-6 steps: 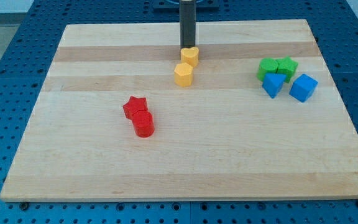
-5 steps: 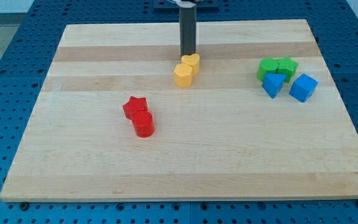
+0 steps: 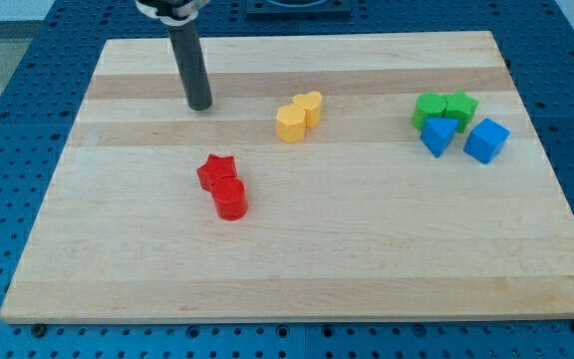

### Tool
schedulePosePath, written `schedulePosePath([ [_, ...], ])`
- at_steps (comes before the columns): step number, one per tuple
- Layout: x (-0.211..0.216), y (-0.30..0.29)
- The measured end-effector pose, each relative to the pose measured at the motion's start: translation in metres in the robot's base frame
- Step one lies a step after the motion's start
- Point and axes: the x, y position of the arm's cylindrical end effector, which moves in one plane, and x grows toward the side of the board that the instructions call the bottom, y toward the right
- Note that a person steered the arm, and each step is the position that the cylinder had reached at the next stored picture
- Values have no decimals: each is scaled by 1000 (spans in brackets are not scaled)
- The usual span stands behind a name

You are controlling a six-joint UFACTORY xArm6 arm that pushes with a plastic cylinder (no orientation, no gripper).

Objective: Move arm towards center left of the board

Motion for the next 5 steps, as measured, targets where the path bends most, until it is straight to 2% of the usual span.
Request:
schedulePosePath([
  [2,0,-4],
  [3,0,-32],
  [4,12,-66],
  [5,53,-73],
])
